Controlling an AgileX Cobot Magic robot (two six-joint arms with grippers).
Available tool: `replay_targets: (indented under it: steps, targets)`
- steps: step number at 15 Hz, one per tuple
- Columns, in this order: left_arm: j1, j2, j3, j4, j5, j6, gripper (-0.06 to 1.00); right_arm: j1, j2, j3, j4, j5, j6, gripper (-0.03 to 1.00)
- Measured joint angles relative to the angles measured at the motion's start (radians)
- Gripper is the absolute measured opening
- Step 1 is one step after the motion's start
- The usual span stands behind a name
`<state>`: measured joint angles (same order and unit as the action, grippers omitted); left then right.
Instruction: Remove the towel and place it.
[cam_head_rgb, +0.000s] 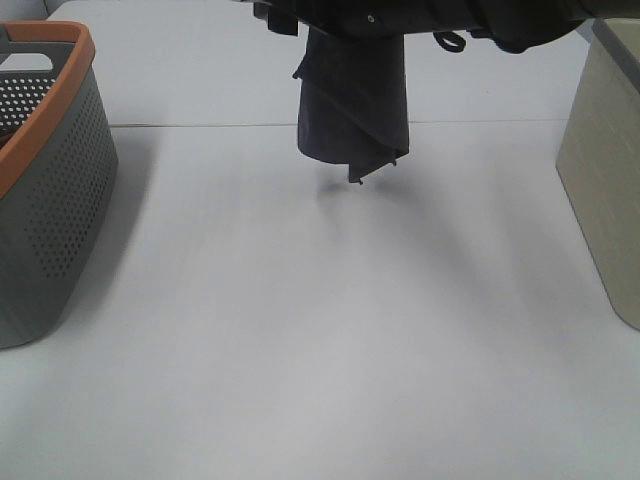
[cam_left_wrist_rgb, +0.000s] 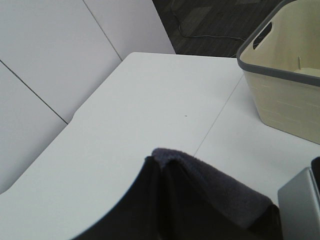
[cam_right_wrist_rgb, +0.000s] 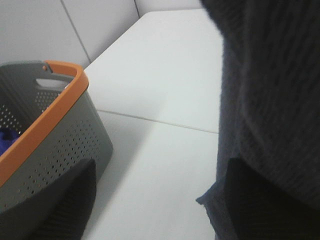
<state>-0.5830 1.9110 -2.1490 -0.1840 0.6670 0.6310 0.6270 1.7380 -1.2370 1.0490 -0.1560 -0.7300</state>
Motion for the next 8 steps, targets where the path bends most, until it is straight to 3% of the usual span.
replay_targets:
  steps: [6,8]
  targets:
    - [0.000,0.000,0.000,0.019,0.003,0.000,0.00,0.000,0.003,0.062,0.094,-0.225,0.007,0.64]
    - [0.000,0.000,0.000,0.022,0.003,0.000,0.00,0.000,0.004,0.062,0.096,-0.258,-0.002,0.64]
